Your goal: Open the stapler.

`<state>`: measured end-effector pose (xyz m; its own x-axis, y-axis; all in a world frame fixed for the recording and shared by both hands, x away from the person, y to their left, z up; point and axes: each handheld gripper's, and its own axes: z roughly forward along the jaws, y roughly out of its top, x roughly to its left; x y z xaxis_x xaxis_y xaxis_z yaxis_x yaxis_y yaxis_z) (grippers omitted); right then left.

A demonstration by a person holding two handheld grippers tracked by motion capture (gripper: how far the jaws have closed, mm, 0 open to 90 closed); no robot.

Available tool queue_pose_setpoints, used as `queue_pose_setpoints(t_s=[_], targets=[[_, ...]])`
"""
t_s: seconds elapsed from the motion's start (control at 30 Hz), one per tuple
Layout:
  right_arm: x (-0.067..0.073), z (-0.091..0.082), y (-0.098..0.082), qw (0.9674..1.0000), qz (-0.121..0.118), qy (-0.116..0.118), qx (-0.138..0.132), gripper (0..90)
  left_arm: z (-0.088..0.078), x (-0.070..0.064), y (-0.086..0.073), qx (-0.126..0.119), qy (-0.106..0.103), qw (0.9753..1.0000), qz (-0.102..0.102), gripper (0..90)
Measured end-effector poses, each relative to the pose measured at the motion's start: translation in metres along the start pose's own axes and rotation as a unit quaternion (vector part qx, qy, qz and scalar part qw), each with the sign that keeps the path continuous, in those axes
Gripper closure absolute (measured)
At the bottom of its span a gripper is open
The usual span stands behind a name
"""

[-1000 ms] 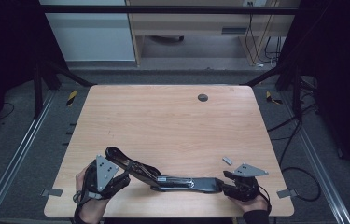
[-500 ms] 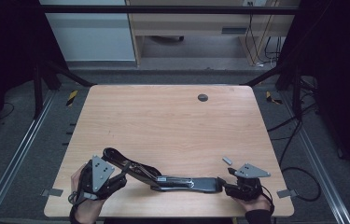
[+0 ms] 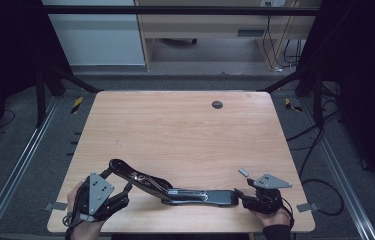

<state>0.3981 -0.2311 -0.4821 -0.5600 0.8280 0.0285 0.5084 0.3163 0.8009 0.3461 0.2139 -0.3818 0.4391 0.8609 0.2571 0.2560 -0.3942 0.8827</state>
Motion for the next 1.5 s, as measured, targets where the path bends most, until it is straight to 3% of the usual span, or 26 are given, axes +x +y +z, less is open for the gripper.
queue_pose_setpoints(t_s=[0.13,0.27,0.37,0.5,0.83,0.97,1.2,1.27,1.4,1.5], targets=[[-0.002,0.000,0.001,0.9999,0.007,0.005,0.008,37.2,-0.001,0.002,-0.004,-0.002,-0.008,1.0000,0.004,33.3],[-0.004,0.000,0.003,0.9998,0.008,0.014,0.013,35.9,-0.005,0.003,-0.010,0.011,-0.007,0.9999,-0.008,33.1],[-0.006,0.003,0.003,0.9988,0.026,0.028,0.030,36.3,-0.005,0.004,-0.014,0.015,-0.006,0.9998,-0.008,33.3],[-0.008,0.003,0.004,0.9981,0.034,0.035,0.039,43.6,-0.002,0.004,-0.022,0.028,-0.008,0.9996,-0.007,33.9],[-0.011,-0.002,0.007,0.9989,0.040,0.003,0.022,44.2,0.018,0.004,-0.041,0.061,-0.001,0.9982,0.005,37.8],[-0.015,-0.001,0.009,0.9973,0.063,0.005,0.037,44.8,0.024,0.008,-0.048,0.072,0.001,0.9974,0.003,40.5],[-0.015,-0.006,0.010,0.9985,0.048,-0.020,0.015,44.8,0.033,0.016,-0.058,0.085,0.005,0.9964,0.000,42.3],[-0.015,-0.006,0.010,0.9986,0.049,-0.013,0.019,50.4,0.035,0.020,-0.060,0.087,0.005,0.9962,-0.002,42.5],[-0.016,-0.005,0.011,0.9983,0.050,-0.006,0.031,50.5,0.037,0.026,-0.064,0.090,0.005,0.9958,-0.015,44.3],[-0.014,-0.006,0.010,0.9987,0.041,-0.022,0.019,49.7,0.039,0.027,-0.066,0.101,0.012,0.9947,-0.019,45.7]])
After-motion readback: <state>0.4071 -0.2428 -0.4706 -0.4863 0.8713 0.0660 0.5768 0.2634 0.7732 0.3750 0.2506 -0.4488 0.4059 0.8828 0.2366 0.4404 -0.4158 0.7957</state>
